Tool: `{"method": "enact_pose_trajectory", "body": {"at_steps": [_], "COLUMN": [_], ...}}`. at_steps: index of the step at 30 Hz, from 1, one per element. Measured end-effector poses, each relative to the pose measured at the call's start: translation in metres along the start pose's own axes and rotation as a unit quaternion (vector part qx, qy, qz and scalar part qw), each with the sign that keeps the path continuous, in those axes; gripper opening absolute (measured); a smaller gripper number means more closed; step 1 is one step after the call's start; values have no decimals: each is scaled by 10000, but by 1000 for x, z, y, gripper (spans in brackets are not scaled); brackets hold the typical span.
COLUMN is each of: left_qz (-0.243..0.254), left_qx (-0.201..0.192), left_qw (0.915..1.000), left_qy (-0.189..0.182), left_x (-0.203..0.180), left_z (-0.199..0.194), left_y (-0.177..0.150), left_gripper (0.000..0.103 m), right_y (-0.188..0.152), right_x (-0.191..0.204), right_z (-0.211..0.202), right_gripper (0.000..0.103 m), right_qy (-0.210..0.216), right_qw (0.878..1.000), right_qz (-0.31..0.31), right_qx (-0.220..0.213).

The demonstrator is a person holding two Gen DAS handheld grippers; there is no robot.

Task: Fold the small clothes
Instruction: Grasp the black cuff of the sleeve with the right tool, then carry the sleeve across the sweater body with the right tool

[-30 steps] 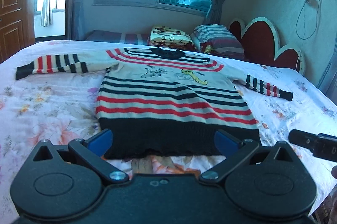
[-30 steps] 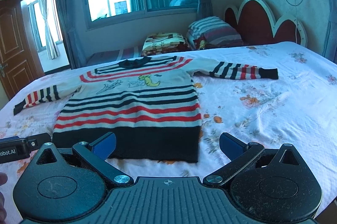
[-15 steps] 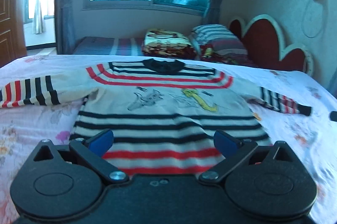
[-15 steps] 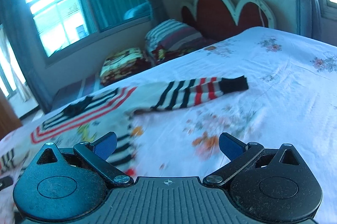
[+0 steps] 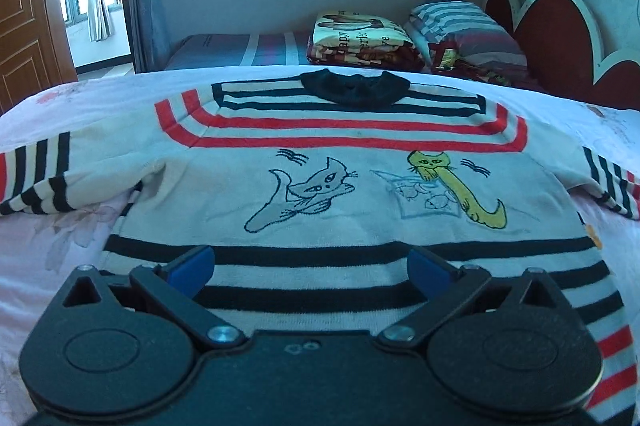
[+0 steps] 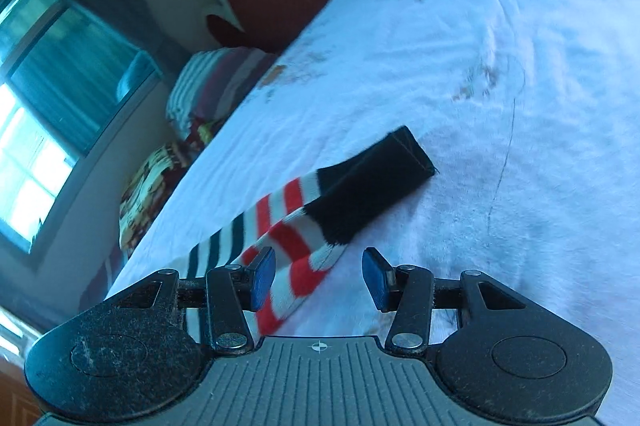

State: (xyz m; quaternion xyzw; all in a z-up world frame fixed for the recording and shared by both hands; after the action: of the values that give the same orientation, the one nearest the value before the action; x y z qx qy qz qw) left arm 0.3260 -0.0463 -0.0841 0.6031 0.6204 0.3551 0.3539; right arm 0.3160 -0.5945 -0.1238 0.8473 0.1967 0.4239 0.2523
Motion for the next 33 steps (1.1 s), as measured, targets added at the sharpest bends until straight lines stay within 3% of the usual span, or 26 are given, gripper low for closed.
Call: {"method": "enact_pose_trajectory", "body": {"at_steps": [7, 8, 9, 10, 12, 14, 15, 16, 17, 18, 21, 24, 30, 33], "left_qz": [-135, -172, -214, -246, -303, -352, -364, -370, -388, -418, -412, -453, -746, -762], "left_qx": [-21, -17, -18, -23, -58, -132, -180, -211, -198, -144, -15, 129, 227, 223], "left_qw": [9999, 9998, 9997, 9996, 9993, 9989, 9987, 9986, 9984, 9982, 9980, 9969, 9936, 9926], "left_qy": [93, 117, 142, 161, 218, 269, 299, 327, 371, 400, 484, 630, 814, 917], "left_x": [4, 7, 10, 14, 22, 33, 38, 44, 51, 57, 78, 98, 130, 143], "left_z": [21, 23, 24, 24, 22, 18, 16, 14, 13, 12, 7, 4, -14, -22], "left_y": [5, 6, 8, 9, 14, 20, 22, 23, 24, 24, 21, 15, 4, 2], "left_gripper": [102, 102, 102, 102, 102, 102, 102, 102, 102, 102, 102, 102, 102, 102], "right_y": [-1, 0, 1, 1, 7, 12, 10, 6, 5, 4, -6, -39, -160, -227], "right_x": [7, 8, 8, 5, 5, 16, 19, 16, 14, 26, 75, 138, 238, 269], "right_z": [2, 2, 2, 4, 2, -12, -12, -4, -2, -6, -29, -33, -46, -62], "right_gripper": [47, 42, 30, 6, 6, 6, 6, 6, 6, 6, 6, 6, 6, 6], "right_qy": [-15, -49, -118, -175, -136, -2, -62, -391, -501, -525, -59, 593, 2085, 2643], "right_qw": [9997, 9995, 9992, 9991, 9992, 9969, 9955, 9950, 9955, 9928, 9796, 9621, 9124, 8785], "right_qz": [-262, -317, -378, -370, -366, -750, -907, -922, -805, -1079, -1930, -2620, -3452, -3802], "right_qx": [-34, -38, -14, 79, 89, -226, -249, 24, 50, -55, -555, -472, 697, 1180]}}
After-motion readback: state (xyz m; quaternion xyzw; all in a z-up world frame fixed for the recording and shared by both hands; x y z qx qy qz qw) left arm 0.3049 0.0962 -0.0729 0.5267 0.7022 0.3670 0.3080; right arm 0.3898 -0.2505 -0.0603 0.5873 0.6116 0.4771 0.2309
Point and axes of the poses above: each gripper's, at about its wrist camera, not at the fingertips, and z roughly the way its jaws point, x to its left, y to its top, the point moved 2 cm from there along z, roughly the way its jaws point, and after that the axes turned 13 degrees about -x, right-handed, at the moved point
